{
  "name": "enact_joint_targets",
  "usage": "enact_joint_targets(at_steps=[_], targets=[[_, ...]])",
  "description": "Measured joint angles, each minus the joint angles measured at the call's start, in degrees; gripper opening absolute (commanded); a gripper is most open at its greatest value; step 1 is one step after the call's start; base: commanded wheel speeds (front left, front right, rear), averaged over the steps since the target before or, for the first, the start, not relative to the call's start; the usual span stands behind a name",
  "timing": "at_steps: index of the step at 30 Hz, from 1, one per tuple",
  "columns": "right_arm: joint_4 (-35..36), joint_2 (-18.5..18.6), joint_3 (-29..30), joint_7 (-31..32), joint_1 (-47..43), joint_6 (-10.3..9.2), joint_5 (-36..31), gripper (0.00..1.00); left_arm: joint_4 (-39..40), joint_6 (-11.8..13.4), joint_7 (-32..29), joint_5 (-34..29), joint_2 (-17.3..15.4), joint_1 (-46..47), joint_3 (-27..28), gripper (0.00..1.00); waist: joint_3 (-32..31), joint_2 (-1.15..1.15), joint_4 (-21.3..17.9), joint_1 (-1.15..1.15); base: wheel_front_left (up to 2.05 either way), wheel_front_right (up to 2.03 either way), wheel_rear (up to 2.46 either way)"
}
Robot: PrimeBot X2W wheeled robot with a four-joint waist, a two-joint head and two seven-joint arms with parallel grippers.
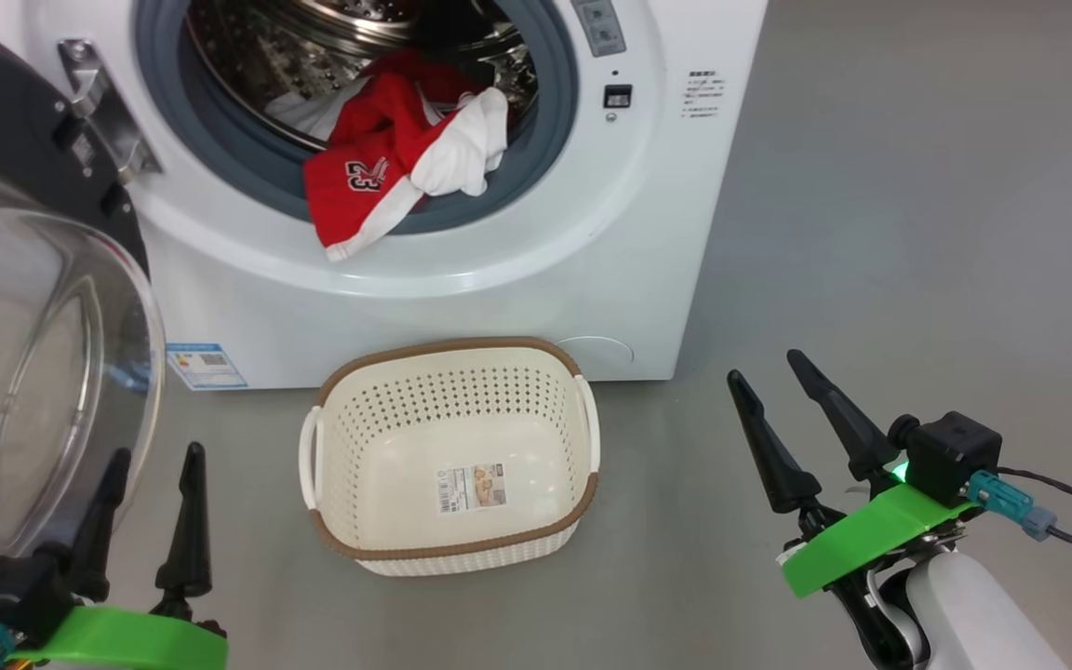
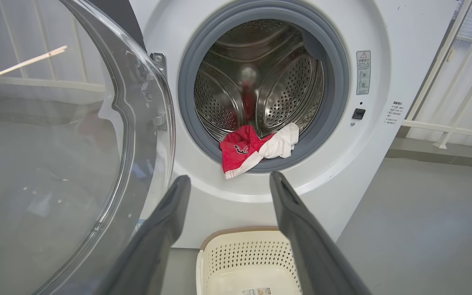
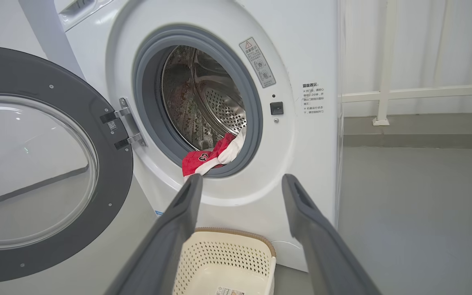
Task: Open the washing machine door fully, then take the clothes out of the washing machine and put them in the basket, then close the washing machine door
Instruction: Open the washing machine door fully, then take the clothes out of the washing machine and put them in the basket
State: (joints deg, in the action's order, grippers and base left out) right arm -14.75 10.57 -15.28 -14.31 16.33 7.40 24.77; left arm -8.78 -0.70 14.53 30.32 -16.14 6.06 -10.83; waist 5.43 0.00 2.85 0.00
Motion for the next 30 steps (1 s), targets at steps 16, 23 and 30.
enact_joint_targets(at_steps=[16,23,30], targets=[[0.30,0.36,1.55,0.00,-0.01,0.00,-0.02,1.00,1.09,-0.13,0.00,-2.52,1.80,-1.48,2.35,1.00,-0.82,0.00,-3.02,0.00,0.00,0.00,0.00],[0.68,0.36,2.46,0.00,-0.01,0.00,-0.19,1.00,1.10,-0.58,0.00,-2.97,2.20,-1.48,3.15,1.00,-0.62,0.00,-2.93,0.00,0.00,0.00,0.00],[0.83,0.37,2.78,0.00,-0.01,0.00,-0.51,1.00,1.10,-0.98,0.00,-3.46,2.34,-1.48,3.52,1.00,-0.33,0.00,-2.68,0.00,0.00,0.00,0.00]])
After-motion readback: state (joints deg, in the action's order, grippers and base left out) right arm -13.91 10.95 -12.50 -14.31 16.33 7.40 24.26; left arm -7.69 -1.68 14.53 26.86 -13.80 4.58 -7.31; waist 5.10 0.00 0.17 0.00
